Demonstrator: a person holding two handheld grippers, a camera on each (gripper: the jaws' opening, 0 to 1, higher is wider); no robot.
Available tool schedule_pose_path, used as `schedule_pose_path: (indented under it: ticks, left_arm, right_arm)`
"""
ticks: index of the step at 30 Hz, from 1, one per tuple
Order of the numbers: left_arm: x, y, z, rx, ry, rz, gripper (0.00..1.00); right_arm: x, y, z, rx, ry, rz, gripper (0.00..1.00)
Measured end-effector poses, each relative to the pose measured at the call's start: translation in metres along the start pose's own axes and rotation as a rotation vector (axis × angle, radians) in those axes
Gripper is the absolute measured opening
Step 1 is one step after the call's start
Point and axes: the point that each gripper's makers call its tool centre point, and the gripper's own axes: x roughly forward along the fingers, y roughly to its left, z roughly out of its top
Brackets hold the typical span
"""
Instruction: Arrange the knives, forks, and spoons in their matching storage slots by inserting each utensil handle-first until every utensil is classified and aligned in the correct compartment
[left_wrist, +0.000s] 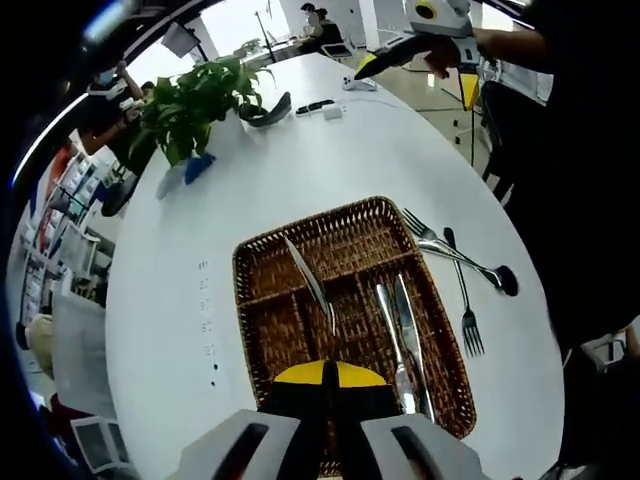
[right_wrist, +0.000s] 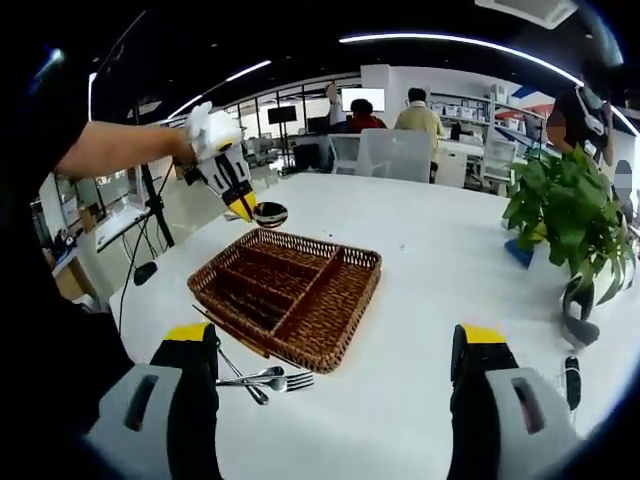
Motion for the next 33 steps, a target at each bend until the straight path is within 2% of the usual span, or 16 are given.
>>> schedule_pose_path:
  ticks: [6, 18, 33]
  left_arm:
    - [0.004, 0.015, -0.006, 0.003, -0.004, 0.002, 0.00]
    - [0.028, 0.037, -0.024, -0.006, -0.009, -0.029, 0.00]
    - [0.037, 0.066, -0.030, 0.015, -0.014, -0.021, 0.00]
  right_arm:
    - [0.007, -0.001, -0.003, 0.010, 0.013, -0.003, 0.99]
    - [0.018, 0.002, -0.012, 0.021, 0.045, -0.004, 0.99]
    - [0.030, 0.002, -0.013, 0.030, 0.068, -0.022, 0.99]
